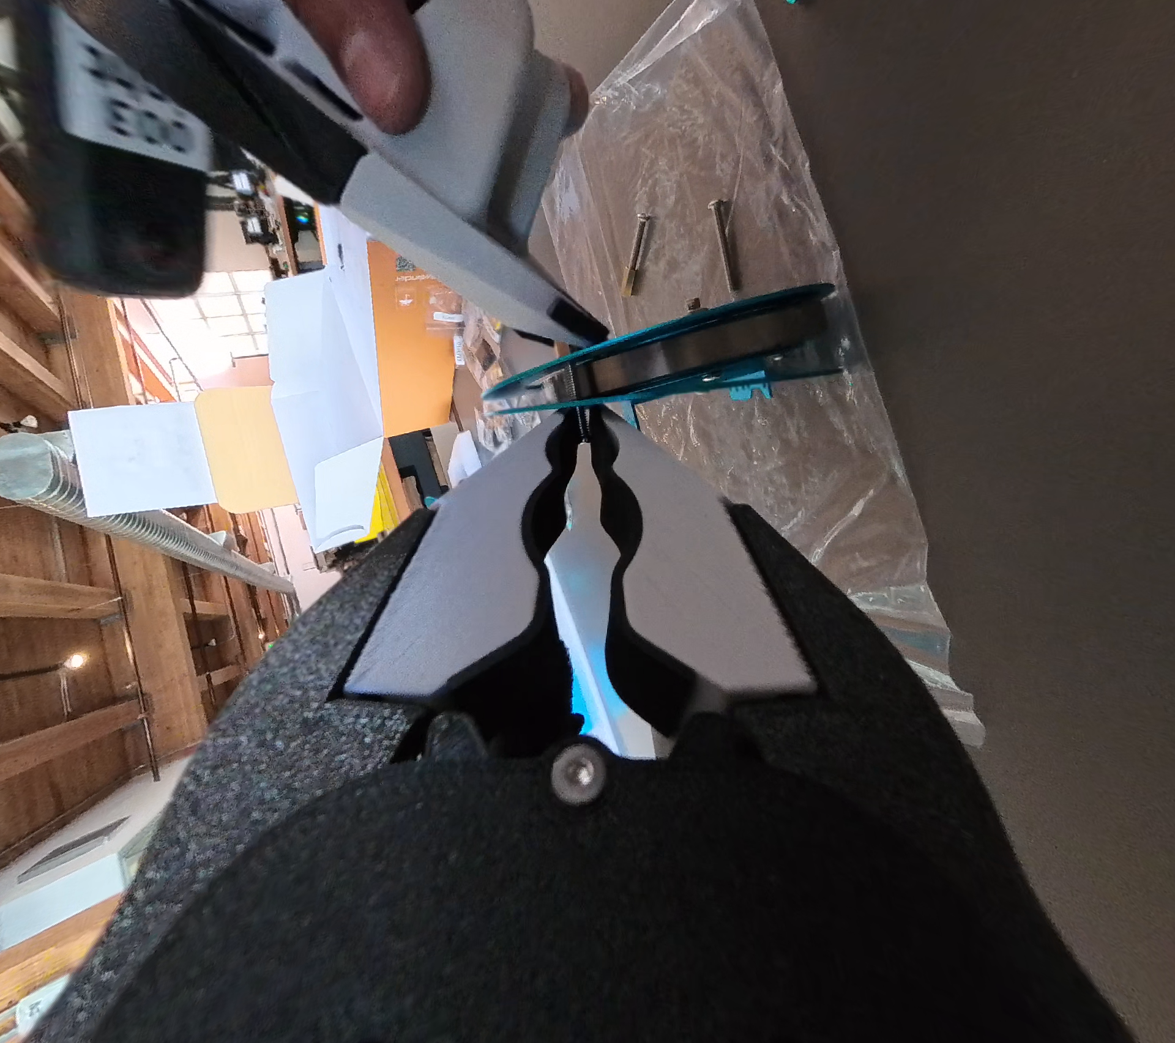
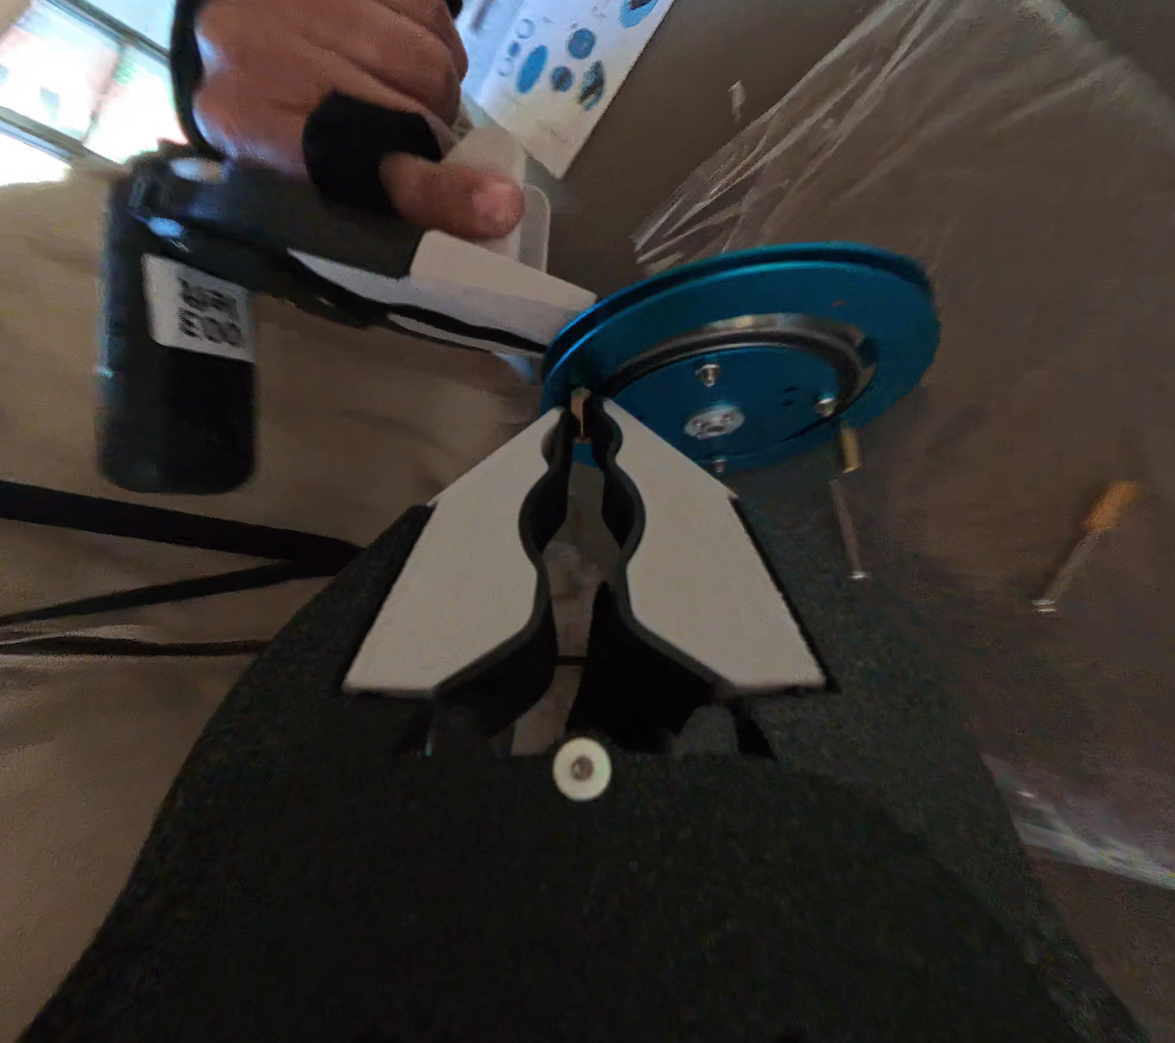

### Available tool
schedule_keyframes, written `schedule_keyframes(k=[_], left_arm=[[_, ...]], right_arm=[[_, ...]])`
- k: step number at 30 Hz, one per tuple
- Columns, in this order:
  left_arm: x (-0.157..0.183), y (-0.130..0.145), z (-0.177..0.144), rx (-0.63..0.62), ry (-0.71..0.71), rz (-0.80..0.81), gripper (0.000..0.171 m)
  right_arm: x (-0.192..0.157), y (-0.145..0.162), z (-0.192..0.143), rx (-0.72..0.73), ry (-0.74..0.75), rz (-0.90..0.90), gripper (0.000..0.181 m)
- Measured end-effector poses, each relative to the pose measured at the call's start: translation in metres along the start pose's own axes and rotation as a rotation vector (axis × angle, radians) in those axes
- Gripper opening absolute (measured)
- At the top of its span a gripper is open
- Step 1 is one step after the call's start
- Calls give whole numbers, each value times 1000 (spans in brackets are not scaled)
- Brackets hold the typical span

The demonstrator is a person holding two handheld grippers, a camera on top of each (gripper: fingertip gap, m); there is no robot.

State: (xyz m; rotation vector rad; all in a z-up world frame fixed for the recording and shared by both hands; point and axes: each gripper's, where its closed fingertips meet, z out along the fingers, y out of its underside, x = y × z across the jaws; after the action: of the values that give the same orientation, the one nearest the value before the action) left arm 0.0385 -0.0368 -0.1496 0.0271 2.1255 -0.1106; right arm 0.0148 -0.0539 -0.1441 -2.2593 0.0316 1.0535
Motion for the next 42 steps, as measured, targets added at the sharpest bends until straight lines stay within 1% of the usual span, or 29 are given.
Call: schedule_keyframes(k=[3, 4, 5, 6, 8, 10, 12, 13, 14, 15, 17, 18, 19, 20, 22, 24, 28, 31, 32, 33, 34, 35, 37, 38, 40, 42], left_arm=[[-1, -1, 0, 3, -5, 0, 1], [-2, -1, 0, 5, -3, -5, 1], [-2, -1, 0, 5, -7, -1, 1], [-3, 1, 0, 2, -7, 0, 1], [-4, 4, 1, -2, 5, -15, 2], [-5, 7, 2, -5, 12, -28, 1], [-4, 8, 1, -3, 25, -41, 2], [-4, 8, 1, -1, 28, -43, 2], [-3, 7, 1, -1, 29, -44, 2], [-3, 7, 1, -3, 28, -43, 2], [-3, 7, 1, -5, 29, -45, 2], [-2, 7, 1, -5, 30, -45, 2], [-2, 7, 1, -8, 24, -46, 2], [-2, 7, 1, -10, 19, -43, 2], [-1, 7, 0, -11, 4, -31, 1], [0, 5, 0, -7, -7, -22, 1], [-1, 2, 0, -5, -24, 2, 1], [-1, -1, 0, -1, -27, 11, 1], [-2, -1, 0, -1, -28, 12, 1], [-2, -1, 1, -2, -30, 14, 2], [-3, 0, 1, -4, -30, 12, 2], [-3, 0, 1, -3, -30, 8, 2], [-3, 1, 2, 1, -24, -4, 2], [-4, 1, 3, 0, -21, -11, 2], [-5, 3, 3, -3, -15, -20, 1], [-5, 4, 4, -5, -12, -24, 2]], right_arm=[[-3, 0, -1, 14, -172, 218, 4], [-4, 0, -2, 19, -208, 254, 4], [-4, 0, -2, 17, -206, 230, 5], [-3, 0, -1, 19, -159, 139, 5], [2, -4, -2, 32, 29, -156, 5], [10, -11, -7, 38, 331, -579, 18], [11, -12, -11, -14, 600, -987, 22], [11, -11, -11, -50, 702, -1154, 21], [13, -10, -10, -86, 802, -1275, 20], [16, -10, -9, -122, 875, -1342, 21], [16, -11, -5, -124, 932, -1378, 17], [15, -14, -6, -117, 950, -1382, 8], [15, -16, -7, -124, 949, -1368, 5], [15, -15, -7, -126, 924, -1313, 5], [14, -13, -5, -92, 801, -1123, 4], [13, -9, -3, -52, 621, -855, 4], [5, 0, 0, -9, 203, -253, 3], [-1, 3, 0, 7, -69, 99, 3], [-3, 3, 0, 14, -138, 185, 3], [-3, 2, -1, 22, -177, 227, 4], [-3, 2, -1, 29, -179, 225, 4], [-2, 2, -1, 31, -137, 160, 4], [3, 2, -1, 10, 54, -126, 4], [7, 0, -2, -1, 185, -306, 5], [12, -10, -10, -14, 496, -714, 13], [6, -13, -12, -54, 714, -1029, 12]])
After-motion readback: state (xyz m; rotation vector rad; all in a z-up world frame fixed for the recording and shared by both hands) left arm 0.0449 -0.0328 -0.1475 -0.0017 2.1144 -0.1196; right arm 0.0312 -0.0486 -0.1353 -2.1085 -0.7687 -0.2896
